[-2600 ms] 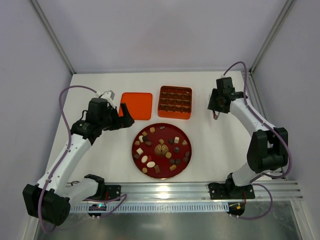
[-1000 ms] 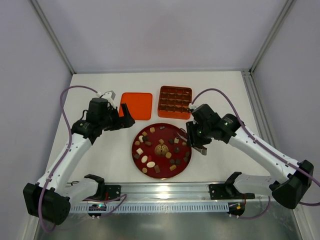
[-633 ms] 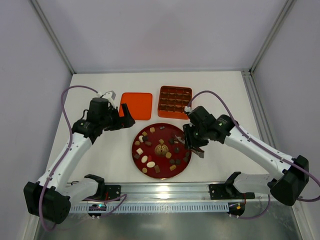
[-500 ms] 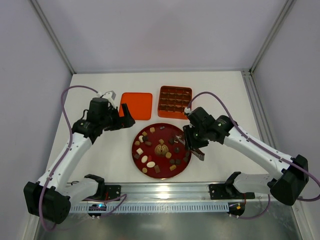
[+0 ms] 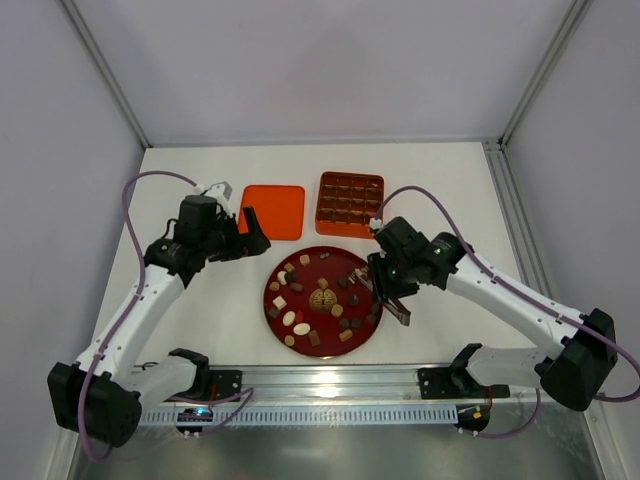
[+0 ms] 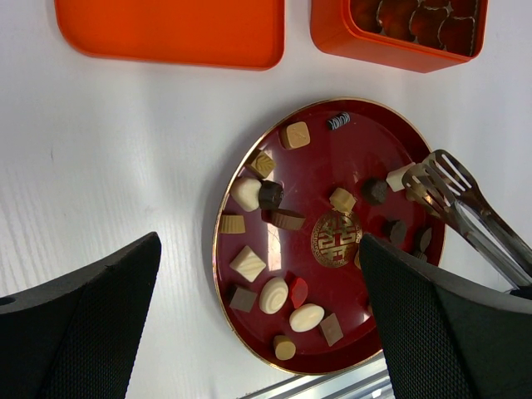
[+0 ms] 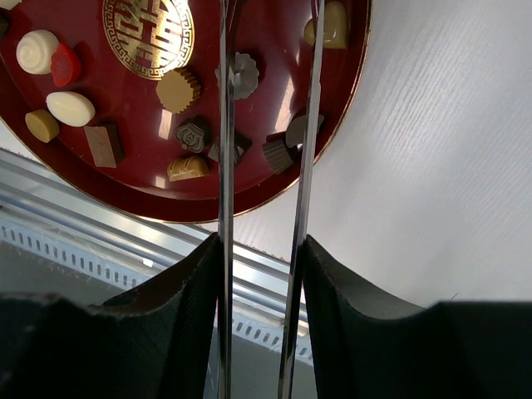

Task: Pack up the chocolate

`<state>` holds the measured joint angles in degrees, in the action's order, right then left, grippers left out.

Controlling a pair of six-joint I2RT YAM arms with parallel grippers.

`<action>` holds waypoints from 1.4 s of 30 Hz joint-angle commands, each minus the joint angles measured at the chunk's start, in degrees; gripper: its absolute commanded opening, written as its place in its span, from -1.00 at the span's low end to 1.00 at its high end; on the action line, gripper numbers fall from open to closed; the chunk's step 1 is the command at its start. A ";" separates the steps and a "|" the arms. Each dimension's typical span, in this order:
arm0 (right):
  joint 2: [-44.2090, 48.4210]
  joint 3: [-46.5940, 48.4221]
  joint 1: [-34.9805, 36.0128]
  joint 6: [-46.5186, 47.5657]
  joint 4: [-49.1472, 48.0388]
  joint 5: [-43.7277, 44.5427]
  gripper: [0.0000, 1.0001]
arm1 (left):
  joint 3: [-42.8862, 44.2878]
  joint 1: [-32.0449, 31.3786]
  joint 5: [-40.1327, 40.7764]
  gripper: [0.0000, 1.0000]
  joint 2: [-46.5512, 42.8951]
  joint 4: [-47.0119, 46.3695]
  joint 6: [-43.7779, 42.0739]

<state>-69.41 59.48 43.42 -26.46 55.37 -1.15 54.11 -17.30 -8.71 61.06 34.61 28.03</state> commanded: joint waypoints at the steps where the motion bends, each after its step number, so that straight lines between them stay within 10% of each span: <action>1: 0.59 -0.59 0.35 0.62 0.17 0.88 -0.11 | 1.62 -0.19 -1.05 0.99 0.11 -0.60 -0.70; 42: -5.74 4.15 0.44 1.94 2.11 0.88 -0.19 | 1.79 -0.19 -2.36 0.99 0.64 -0.60 -0.70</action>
<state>-74.91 61.30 43.44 -25.26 56.34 -0.58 54.11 -17.30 -10.13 61.78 34.61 28.03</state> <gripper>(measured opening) 0.421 0.996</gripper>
